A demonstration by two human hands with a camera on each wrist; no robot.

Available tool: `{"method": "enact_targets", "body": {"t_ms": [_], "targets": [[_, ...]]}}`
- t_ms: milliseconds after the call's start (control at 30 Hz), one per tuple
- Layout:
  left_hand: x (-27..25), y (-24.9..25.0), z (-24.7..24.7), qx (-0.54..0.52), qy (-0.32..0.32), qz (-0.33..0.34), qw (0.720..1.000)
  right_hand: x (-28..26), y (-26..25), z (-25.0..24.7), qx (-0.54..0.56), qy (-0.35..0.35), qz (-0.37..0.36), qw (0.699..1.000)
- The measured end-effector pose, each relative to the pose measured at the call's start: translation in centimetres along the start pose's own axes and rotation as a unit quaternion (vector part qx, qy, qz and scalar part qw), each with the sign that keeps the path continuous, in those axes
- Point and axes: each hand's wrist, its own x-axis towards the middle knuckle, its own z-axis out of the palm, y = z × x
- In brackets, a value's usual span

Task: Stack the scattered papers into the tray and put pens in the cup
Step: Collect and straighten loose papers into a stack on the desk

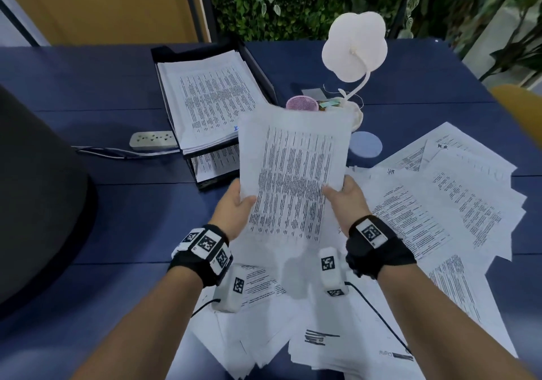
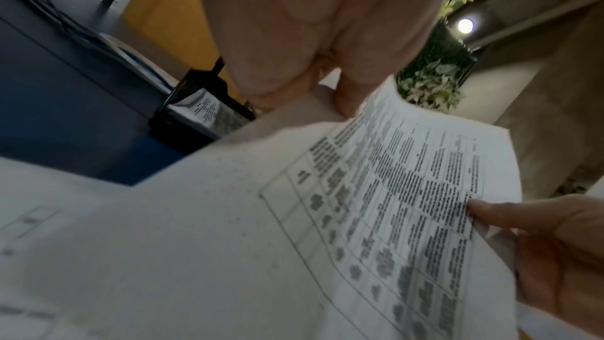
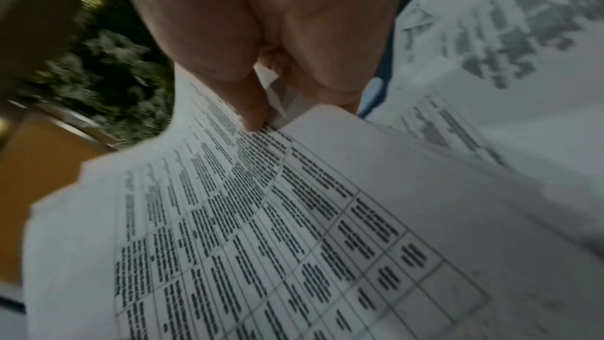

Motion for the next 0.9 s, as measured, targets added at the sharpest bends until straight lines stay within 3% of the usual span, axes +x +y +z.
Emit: {"method": "enact_targets", "body": {"t_ms": [167,300,433,567,733,900], "targets": [[0.2,4.1,-0.6,-0.045,0.13,0.069,0.988,-1.3,-5.2,-0.1,0.034,0.048,-0.142,0.988],[0.9,5.5,-0.8,-0.096,0.141,0.098,0.98,-1.8,-6.8,0.3,0.059,0.043,-0.193,0.978],[0.8,5.2,-0.3,-0.131,0.152,0.075,0.977,-1.6,-5.9,0.7,0.042,0.055,-0.159,0.985],[0.9,3.9,-0.3,-0.163,0.16,0.038,0.973,-1.4,-4.8,0.6,0.023,0.006,-0.129,0.991],[1.3,3.2,-0.4,-0.181,0.111,-0.014,0.977,-1.6,-3.3,0.8,-0.015,-0.027,-0.081,0.996],[1.5,2.8,-1.1,-0.177,0.095,-0.009,0.979,-0.3,0.3,0.1,-0.135,-0.077,0.041,0.987]]}}
